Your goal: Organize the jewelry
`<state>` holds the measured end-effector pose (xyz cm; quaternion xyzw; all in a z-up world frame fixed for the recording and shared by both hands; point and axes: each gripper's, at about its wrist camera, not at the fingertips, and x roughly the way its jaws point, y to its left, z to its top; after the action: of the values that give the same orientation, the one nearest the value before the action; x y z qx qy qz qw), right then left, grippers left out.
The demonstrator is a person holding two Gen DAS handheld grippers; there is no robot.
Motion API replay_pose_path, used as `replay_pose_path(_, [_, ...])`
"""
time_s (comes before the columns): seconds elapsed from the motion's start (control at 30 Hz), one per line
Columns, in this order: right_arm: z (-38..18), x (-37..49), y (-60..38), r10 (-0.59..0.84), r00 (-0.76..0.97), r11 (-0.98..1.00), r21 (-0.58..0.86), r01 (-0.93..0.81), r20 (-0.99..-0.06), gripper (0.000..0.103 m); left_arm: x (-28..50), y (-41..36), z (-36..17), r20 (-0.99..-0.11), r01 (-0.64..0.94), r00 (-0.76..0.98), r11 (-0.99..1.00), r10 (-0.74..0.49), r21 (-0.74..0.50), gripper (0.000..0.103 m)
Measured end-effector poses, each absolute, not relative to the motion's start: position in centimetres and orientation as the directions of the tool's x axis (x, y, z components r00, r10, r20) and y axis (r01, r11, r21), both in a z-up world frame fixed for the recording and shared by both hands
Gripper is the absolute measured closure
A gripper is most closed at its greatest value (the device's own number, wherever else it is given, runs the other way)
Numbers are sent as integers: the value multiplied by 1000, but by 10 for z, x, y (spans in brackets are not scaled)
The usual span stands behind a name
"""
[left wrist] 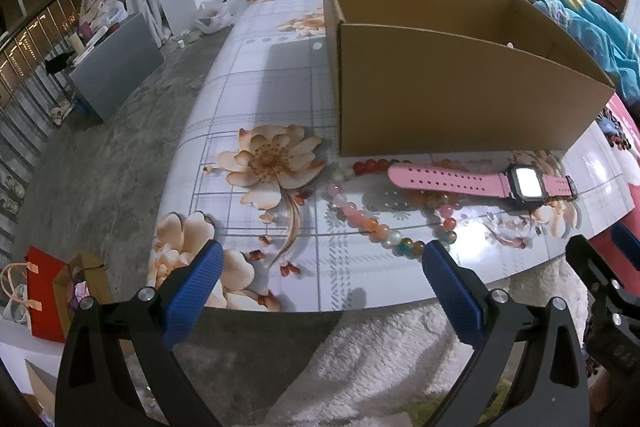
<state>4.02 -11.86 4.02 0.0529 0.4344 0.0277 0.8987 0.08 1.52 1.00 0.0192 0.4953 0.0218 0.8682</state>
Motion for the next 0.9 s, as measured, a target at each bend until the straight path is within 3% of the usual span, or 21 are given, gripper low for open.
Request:
replay_pose_path(0.33, [39, 41, -114, 112, 642, 994, 82, -77, -759, 7, 8, 33, 7, -845, 42, 534, 999, -22, 1, 6])
replay_pose_path(0.5, [36, 51, -114, 125, 637, 990, 55, -128, -760, 14, 5, 30, 9, -792, 135, 603, 991, -96, -18, 6])
replay_pose_path(0.63, [35, 60, -107, 157, 637, 977, 24, -212, -755, 20, -1, 31, 14, -721, 252, 643, 960, -259, -121, 6])
replay_pose_path(0.8, [34, 70, -93, 193, 647, 928, -76, -364, -737, 24, 8, 32, 8, -721, 293, 568, 916, -397, -273, 6])
replay_pose_path(0.9, [29, 78, -90, 205, 631, 889, -128, -440, -748, 28, 4, 32, 9, -678, 323, 555, 876, -482, -358, 6])
